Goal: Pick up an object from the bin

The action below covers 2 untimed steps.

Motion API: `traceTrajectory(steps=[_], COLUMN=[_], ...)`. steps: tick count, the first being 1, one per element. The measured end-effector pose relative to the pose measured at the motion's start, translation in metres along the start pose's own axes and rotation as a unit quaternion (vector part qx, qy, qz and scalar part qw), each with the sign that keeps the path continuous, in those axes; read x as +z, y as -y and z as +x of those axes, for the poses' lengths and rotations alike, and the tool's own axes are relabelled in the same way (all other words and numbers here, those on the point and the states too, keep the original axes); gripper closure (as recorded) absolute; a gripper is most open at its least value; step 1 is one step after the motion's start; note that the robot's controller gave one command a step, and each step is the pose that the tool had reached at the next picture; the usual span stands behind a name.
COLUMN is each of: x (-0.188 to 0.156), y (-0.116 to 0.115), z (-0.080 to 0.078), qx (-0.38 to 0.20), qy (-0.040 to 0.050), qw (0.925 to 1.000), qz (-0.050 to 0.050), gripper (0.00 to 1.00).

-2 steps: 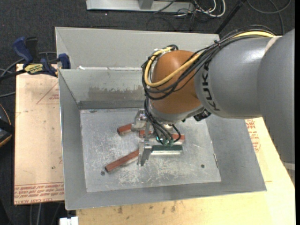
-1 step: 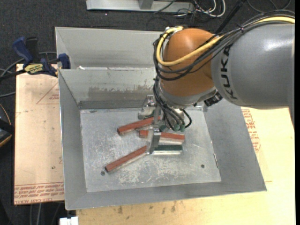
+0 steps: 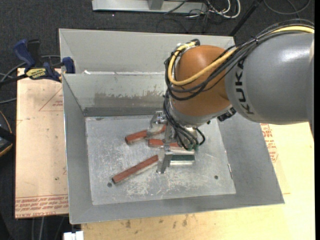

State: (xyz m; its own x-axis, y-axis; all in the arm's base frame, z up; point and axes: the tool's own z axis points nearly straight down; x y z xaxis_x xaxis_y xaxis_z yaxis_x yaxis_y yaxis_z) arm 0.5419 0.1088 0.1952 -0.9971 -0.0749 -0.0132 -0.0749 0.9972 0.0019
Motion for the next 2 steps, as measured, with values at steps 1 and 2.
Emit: traceTrajectory(steps=[1, 2], x=[0.1158, 0.1158], y=[0.0049, 0.0049], z=[-0.0189, -0.0189], qx=[-0.084, -0.084], qy=[0.0001, 0.0000], qw=[0.9964, 0.9964], qz=[-0.001, -0.001], gripper=[1.00, 1.00])
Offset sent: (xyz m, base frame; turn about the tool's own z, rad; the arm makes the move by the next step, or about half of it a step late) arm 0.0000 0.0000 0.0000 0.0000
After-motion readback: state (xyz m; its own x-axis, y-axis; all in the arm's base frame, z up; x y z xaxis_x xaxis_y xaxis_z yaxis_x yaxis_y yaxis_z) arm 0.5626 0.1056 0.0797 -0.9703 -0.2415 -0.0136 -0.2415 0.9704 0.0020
